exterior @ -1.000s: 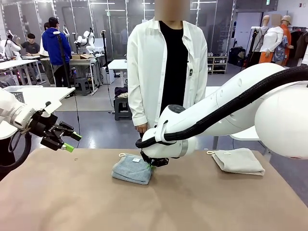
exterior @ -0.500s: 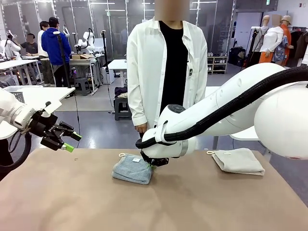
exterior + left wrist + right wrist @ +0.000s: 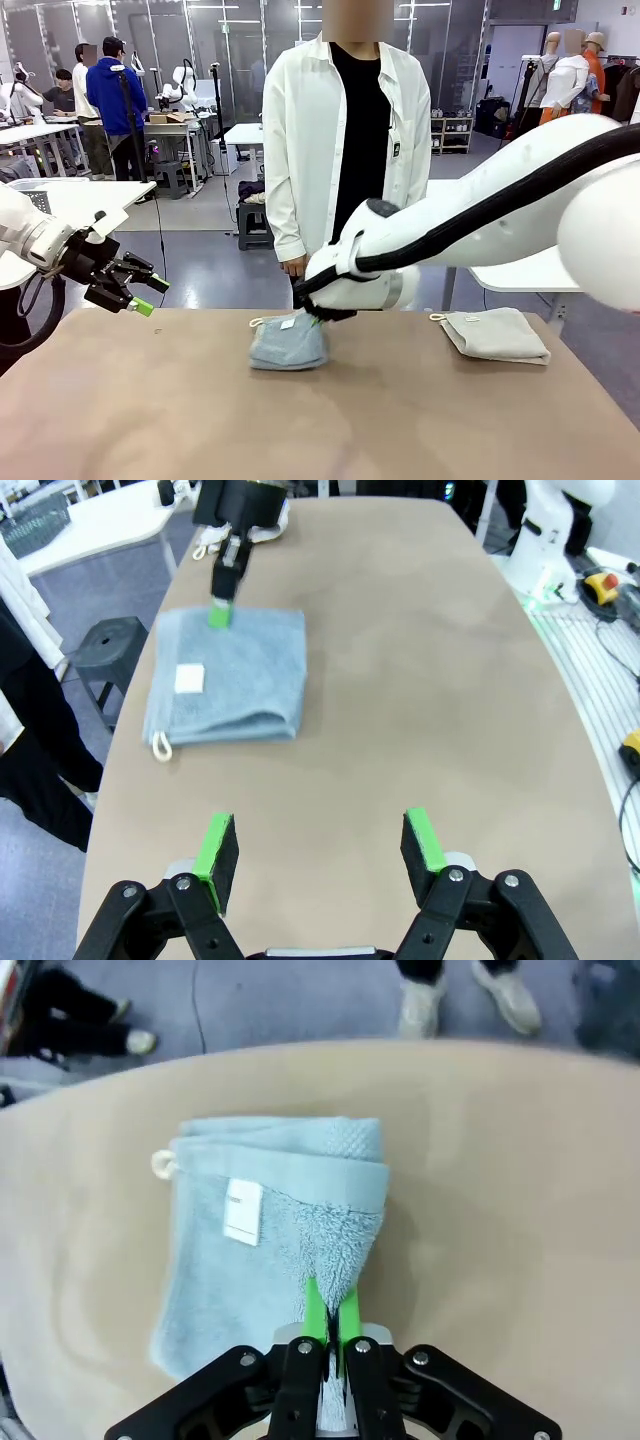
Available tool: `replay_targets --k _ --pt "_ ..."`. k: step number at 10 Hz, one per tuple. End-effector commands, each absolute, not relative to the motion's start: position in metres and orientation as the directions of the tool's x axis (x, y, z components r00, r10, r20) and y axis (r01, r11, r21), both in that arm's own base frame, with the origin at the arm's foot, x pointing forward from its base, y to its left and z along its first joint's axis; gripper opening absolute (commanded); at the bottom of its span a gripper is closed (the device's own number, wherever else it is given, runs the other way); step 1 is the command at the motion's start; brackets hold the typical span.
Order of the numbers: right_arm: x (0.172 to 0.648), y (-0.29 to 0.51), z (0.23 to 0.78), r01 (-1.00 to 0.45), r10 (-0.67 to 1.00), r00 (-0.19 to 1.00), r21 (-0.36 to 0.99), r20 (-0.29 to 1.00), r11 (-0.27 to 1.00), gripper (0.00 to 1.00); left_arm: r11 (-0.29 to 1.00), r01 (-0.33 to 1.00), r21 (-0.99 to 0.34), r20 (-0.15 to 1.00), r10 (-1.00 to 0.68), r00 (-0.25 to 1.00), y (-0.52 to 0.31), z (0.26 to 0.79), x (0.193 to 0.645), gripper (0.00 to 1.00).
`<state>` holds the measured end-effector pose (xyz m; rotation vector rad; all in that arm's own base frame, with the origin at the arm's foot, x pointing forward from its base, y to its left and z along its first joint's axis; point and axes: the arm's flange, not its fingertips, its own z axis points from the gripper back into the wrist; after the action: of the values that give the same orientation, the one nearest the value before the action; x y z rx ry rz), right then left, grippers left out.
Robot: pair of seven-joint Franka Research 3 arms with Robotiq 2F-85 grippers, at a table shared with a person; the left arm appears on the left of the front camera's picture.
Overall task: Fold the towels and place them in the basket.
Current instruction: Stack the folded Towel with hook on the right side of the table.
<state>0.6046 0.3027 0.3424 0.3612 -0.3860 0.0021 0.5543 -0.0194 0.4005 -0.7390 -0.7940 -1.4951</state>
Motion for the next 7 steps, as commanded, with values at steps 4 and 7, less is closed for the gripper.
replay_targets --k 4,7 --pt "0.635 0.169 0.422 -0.167 0.059 0.9 0.216 0.432 0.962 0.05 -0.042 0.997 0.068 0.825 -0.56 -0.08 -0.019 0.402 0.554 0.83" --pt "0.656 0.101 0.451 -0.192 0.139 0.939 0.146 0.314 0.97 0.05 -0.042 0.997 0.068 0.825 -0.56 -0.08 -0.019 0.402 0.554 0.83"
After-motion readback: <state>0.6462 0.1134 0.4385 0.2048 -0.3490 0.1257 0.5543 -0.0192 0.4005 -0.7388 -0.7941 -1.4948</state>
